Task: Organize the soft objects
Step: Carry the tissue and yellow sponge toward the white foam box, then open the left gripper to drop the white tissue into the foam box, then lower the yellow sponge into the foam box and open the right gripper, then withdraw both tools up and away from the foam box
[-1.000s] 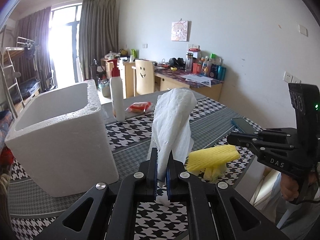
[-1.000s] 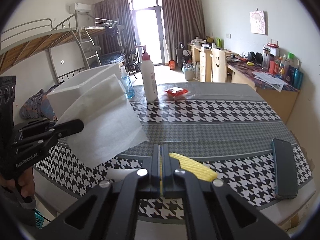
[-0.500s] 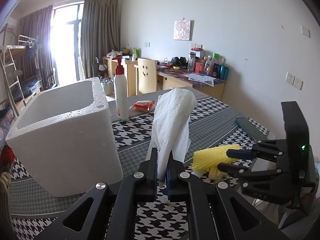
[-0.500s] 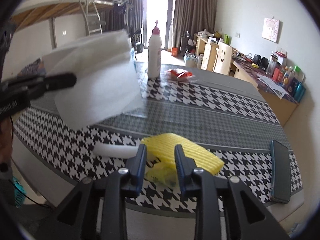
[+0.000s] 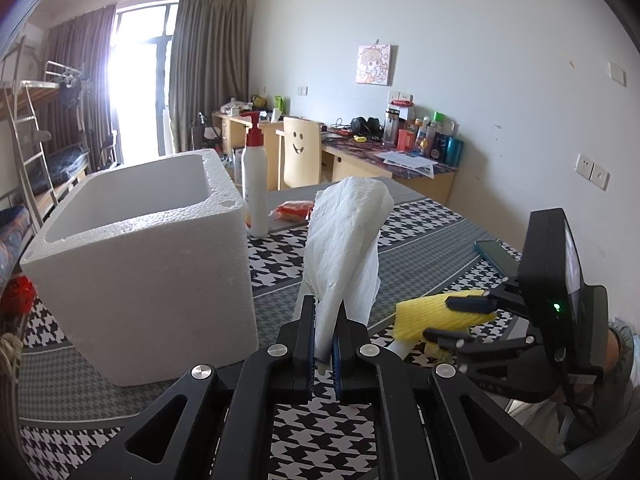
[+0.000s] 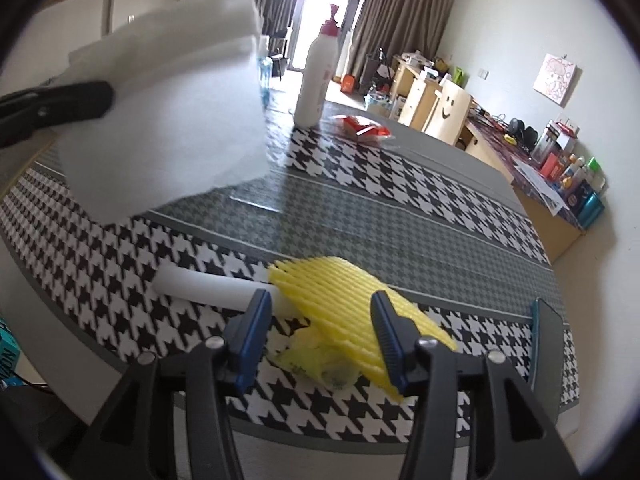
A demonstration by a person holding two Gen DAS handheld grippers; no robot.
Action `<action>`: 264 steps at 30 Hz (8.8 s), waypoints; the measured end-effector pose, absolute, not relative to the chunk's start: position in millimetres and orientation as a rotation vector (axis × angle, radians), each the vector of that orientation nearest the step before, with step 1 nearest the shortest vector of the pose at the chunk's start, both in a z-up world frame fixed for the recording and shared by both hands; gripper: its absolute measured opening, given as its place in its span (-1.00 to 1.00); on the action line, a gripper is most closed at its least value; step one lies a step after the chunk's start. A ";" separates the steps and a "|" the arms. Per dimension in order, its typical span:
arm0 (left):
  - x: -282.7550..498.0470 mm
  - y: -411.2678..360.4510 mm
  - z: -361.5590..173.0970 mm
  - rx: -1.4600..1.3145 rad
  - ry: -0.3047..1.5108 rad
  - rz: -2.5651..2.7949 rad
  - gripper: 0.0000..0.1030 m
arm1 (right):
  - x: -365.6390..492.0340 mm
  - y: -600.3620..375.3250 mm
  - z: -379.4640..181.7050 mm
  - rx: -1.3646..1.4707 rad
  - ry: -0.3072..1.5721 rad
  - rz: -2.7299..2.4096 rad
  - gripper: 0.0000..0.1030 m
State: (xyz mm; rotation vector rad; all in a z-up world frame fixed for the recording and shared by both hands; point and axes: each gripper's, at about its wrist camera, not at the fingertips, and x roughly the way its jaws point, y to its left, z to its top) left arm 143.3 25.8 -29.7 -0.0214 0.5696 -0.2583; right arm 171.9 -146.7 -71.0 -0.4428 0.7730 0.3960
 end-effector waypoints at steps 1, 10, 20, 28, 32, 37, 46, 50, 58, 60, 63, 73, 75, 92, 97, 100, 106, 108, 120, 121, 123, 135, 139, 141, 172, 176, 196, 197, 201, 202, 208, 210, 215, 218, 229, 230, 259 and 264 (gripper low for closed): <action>143.2 26.2 -30.4 -0.023 0.570 -0.258 -0.87 | 173.2 -146.7 -71.7 -0.449 0.779 0.393 -0.14; 141.7 29.5 -32.5 -0.045 0.575 -0.251 -0.87 | 188.1 -146.7 -70.6 -0.483 0.816 0.362 -0.79; 137.1 36.7 -21.9 -0.043 0.546 -0.246 -0.87 | 184.1 -159.9 -31.0 -0.352 0.727 0.379 -0.80; 139.4 32.6 -7.4 -0.025 0.518 -0.246 -0.87 | 175.7 -165.1 -6.1 -0.236 0.665 0.400 -0.80; 138.7 29.4 -3.4 -0.019 0.505 -0.250 -0.87 | 170.1 -164.6 3.0 -0.210 0.637 0.414 -0.80; 138.5 31.5 2.0 -0.020 0.491 -0.242 -0.87 | 167.3 -163.4 11.6 -0.189 0.612 0.423 -0.80; 143.5 30.6 15.0 -0.012 0.462 -0.219 -0.87 | 162.4 -163.6 30.3 -0.163 0.553 0.438 -0.80; 145.5 31.2 20.9 -0.006 0.448 -0.209 -0.87 | 163.8 -162.6 37.3 -0.155 0.535 0.444 -0.80; 148.7 39.1 35.9 -0.001 0.411 -0.189 -0.87 | 164.3 -159.2 50.0 -0.149 0.497 0.453 -0.80; 150.4 41.1 39.2 -0.004 0.403 -0.184 -0.87 | 165.5 -158.3 53.2 -0.147 0.487 0.457 -0.80; 151.7 41.7 42.2 -0.005 0.394 -0.176 -0.87 | 168.1 -156.1 56.8 -0.143 0.479 0.463 -0.80; 158.8 52.6 59.3 -0.010 0.363 -0.130 -0.87 | 175.1 -150.4 65.1 -0.132 0.459 0.478 -0.80; 160.8 56.4 63.0 -0.010 0.357 -0.119 -0.87 | 176.4 -149.6 67.0 -0.130 0.456 0.482 -0.80; 174.1 86.4 74.2 -0.037 0.335 0.038 -0.87 | 181.7 -122.3 87.2 -0.135 0.428 0.548 -0.80; 177.8 96.9 72.6 -0.044 0.340 0.093 -0.87 | 183.5 -111.1 90.4 -0.143 0.427 0.574 -0.80; 182.1 100.9 69.0 -0.049 0.355 0.111 -0.87 | 184.7 -104.4 91.2 -0.149 0.425 0.587 -0.80; 191.4 111.6 60.4 -0.055 0.389 0.155 -0.87 | 190.1 -91.6 94.9 -0.163 0.423 0.609 -0.80; 192.8 112.7 57.7 -0.058 0.400 0.169 -0.87 | 192.5 -86.3 95.7 -0.166 0.427 0.612 -0.80; 213.5 127.3 37.8 -0.086 0.502 0.203 -0.82 | 200.2 -61.7 96.4 -0.199 0.435 0.630 -0.80; 215.1 127.8 35.8 -0.087 0.512 0.205 -0.69 | 200.1 -61.0 96.4 -0.201 0.432 0.630 -0.80; 217.0 130.4 32.7 -0.093 0.521 0.205 -0.14 | 200.7 -56.8 97.5 -0.208 0.431 0.633 -0.80; 196.9 141.7 35.6 -0.083 0.439 0.266 0.98 | 210.9 -39.8 92.2 -0.213 0.460 0.650 -0.80; 185.3 147.1 37.7 -0.085 0.412 0.294 0.98 | 212.0 -29.1 90.8 -0.221 0.473 0.674 -0.80; 181.0 150.9 38.3 -0.095 0.407 0.302 0.98 | 211.2 -22.5 90.4 -0.229 0.475 0.688 -0.80; 130.0 177.3 22.7 -0.130 0.370 0.332 0.98 | 224.0 33.5 65.1 -0.277 0.568 0.746 -0.80; 128.3 176.8 20.4 -0.125 0.378 0.328 0.98 | 223.5 35.6 62.9 -0.273 0.571 0.749 -0.79; 122.2 164.1 21.6 -0.109 0.393 0.299 0.98 | 226.0 12.3 63.3 -0.181 0.599 0.759 0.24; 121.1 162.0 22.1 -0.107 0.390 0.294 0.98 | 224.8 9.1 64.3 -0.178 0.595 0.756 0.24; 120.1 155.4 24.5 -0.105 0.388 0.281 0.98 | 221.0 -4.7 68.9 -0.162 0.579 0.751 0.30; 120.0 153.6 24.9 -0.103 0.389 0.275 0.98 | 219.6 -8.5 70.0 -0.159 0.574 0.750 0.35; 117.8 141.8 27.2 -0.095 0.389 0.238 0.98 | 212.6 -32.1 75.3 -0.130 0.549 0.722 0.40; 116.8 136.9 29.3 -0.087 0.386 0.229 0.98 | 210.0 -39.5 77.0 -0.116 0.539 0.719 0.50; 113.7 122.9 31.5 -0.073 0.381 0.194 0.98 | 200.3 -62.0 79.7 -0.077 0.507 0.715 0.75; 113.4 114.9 33.7 -0.063 0.375 0.178 0.98 | 195.5 -71.3 80.6 -0.073 0.503 0.704 0.75; 111.0 81.2 37.3 -0.041 0.369 0.086 0.98 | 177.7 -111.7 82.3 -0.038 0.449 0.669 0.75; 109.6 77.4 38.0 -0.040 0.365 0.076 0.98 | 177.1 -115.4 82.4 -0.035 0.445 0.664 0.75; 86.2 26.4 26.9 -0.028 0.341 -0.036 0.98 | 140.7 -182.5 70.1 -0.011 0.375 0.567 0.75; 83.1 19.1 20.5 -0.034 0.339 -0.055 0.98 | 134.0 -191.0 65.0 -0.008 0.374 0.555 0.75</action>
